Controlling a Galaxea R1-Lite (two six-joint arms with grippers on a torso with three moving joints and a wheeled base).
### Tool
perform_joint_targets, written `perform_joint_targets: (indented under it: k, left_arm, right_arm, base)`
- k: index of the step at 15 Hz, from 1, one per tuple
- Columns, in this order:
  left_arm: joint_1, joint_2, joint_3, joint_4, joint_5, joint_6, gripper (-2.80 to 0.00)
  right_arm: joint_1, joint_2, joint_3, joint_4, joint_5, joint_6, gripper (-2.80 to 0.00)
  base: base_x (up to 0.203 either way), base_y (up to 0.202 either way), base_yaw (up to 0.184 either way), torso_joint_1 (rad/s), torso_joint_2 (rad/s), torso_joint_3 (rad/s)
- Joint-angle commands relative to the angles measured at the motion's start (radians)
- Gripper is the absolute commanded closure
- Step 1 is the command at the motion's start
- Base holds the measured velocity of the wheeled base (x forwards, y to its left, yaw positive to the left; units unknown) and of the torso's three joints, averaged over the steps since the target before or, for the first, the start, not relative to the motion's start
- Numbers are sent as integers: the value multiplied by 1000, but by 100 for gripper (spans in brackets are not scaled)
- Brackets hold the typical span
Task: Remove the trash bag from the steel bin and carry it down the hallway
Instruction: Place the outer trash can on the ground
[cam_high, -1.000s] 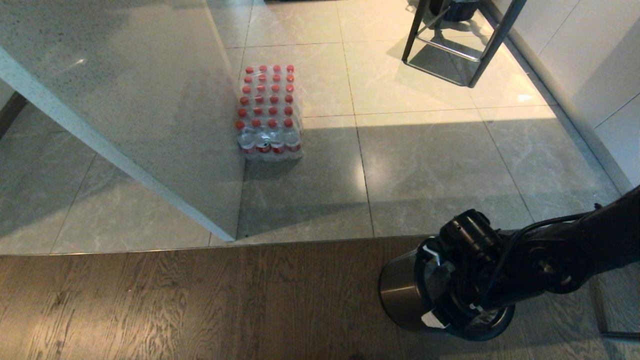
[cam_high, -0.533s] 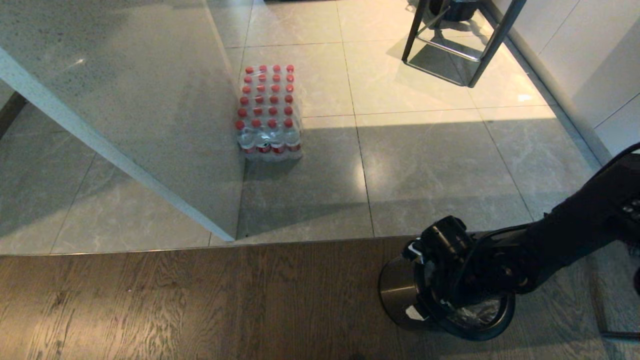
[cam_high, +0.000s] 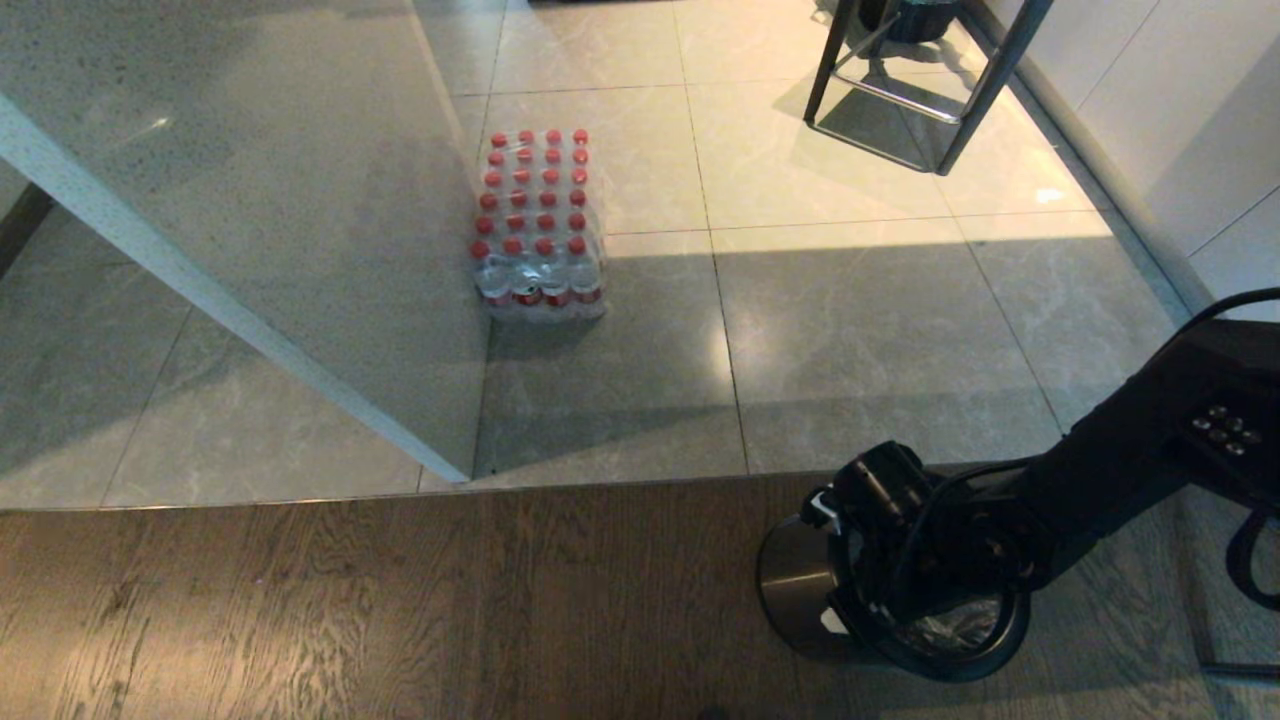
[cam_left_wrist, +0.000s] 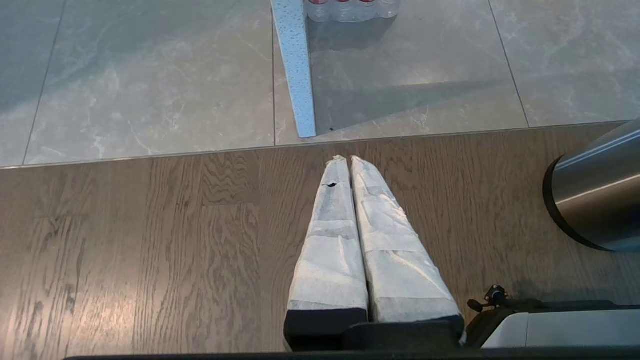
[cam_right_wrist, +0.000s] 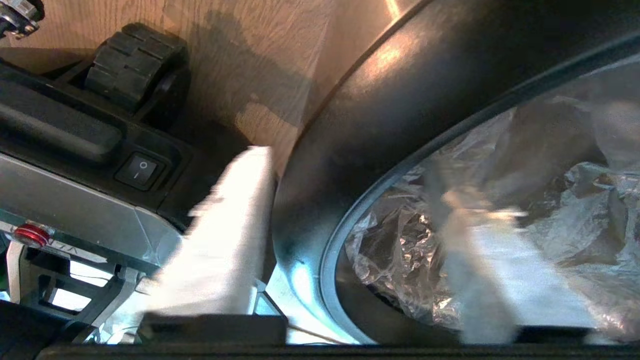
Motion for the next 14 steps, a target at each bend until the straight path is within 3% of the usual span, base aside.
perform_joint_targets:
  k: [1, 9, 14]
  left_arm:
    - [0, 0, 0, 0, 0, 0, 0]
    - [0, 0, 0, 0, 0, 0, 0]
    - [0, 0, 0, 0, 0, 0, 0]
  right_arm:
    - [1, -15, 4, 2, -1, -1, 0]
    - [1, -200, 87, 11, -1, -24, 0]
    - [3, -321, 143, 29, -2, -119, 0]
  base:
    - [0, 0, 0, 0, 0, 0]
    - [0, 0, 0, 0, 0, 0]
    - [0, 0, 0, 0, 0, 0]
